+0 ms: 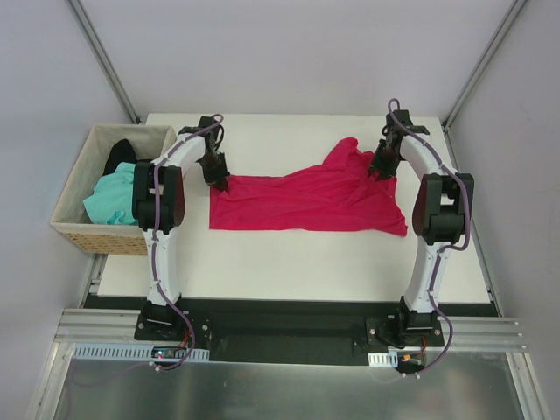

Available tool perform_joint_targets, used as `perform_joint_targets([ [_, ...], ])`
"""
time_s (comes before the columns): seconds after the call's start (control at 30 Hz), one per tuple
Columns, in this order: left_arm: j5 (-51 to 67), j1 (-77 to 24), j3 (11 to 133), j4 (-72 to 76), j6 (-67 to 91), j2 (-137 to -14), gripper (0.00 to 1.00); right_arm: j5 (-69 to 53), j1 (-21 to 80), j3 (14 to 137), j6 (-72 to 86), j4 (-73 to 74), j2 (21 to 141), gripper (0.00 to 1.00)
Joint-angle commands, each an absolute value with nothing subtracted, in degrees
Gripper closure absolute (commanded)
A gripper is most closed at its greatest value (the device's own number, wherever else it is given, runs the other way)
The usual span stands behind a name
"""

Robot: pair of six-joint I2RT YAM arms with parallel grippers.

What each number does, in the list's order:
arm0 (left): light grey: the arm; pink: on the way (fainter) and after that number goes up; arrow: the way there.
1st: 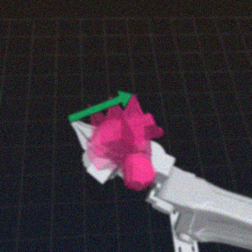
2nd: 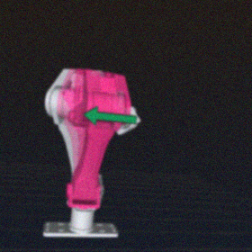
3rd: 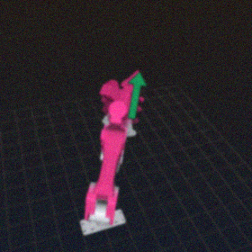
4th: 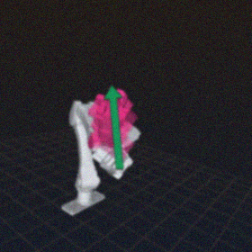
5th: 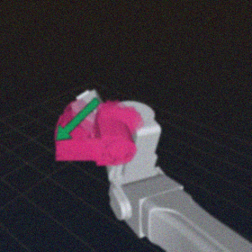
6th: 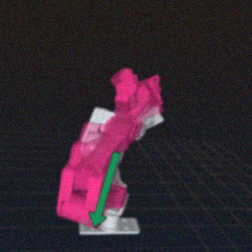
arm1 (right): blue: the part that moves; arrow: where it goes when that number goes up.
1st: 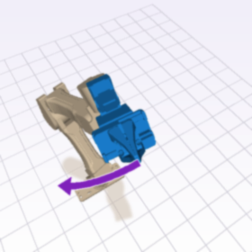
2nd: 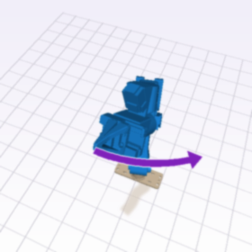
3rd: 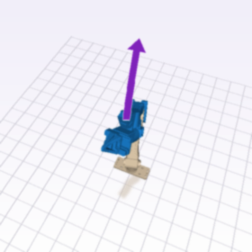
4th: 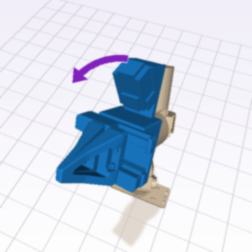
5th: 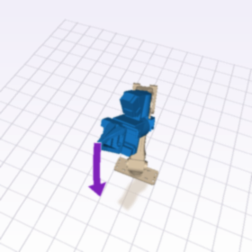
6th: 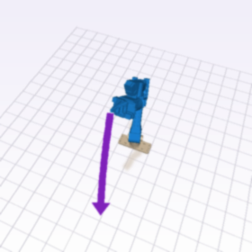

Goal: Fold and stack the t-shirts
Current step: Fold the flattened tshirt in 1/3 of the way

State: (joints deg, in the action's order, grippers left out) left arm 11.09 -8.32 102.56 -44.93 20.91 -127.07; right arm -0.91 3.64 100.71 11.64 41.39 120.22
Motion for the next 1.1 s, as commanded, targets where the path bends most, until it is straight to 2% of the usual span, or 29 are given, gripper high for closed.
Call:
perform_joint_targets([
  [0.0,10.9,-8.7,101.9,-46.1,21.5,-123.0,1.0,-2.0,4.6,103.3,11.3,42.4,121.4,0.68],
  [1.07,9.5,-8.7,99.3,-46.1,21.2,-120.9,1.0,-3.2,7.4,99.3,12.8,40.7,121.1,0.7],
])
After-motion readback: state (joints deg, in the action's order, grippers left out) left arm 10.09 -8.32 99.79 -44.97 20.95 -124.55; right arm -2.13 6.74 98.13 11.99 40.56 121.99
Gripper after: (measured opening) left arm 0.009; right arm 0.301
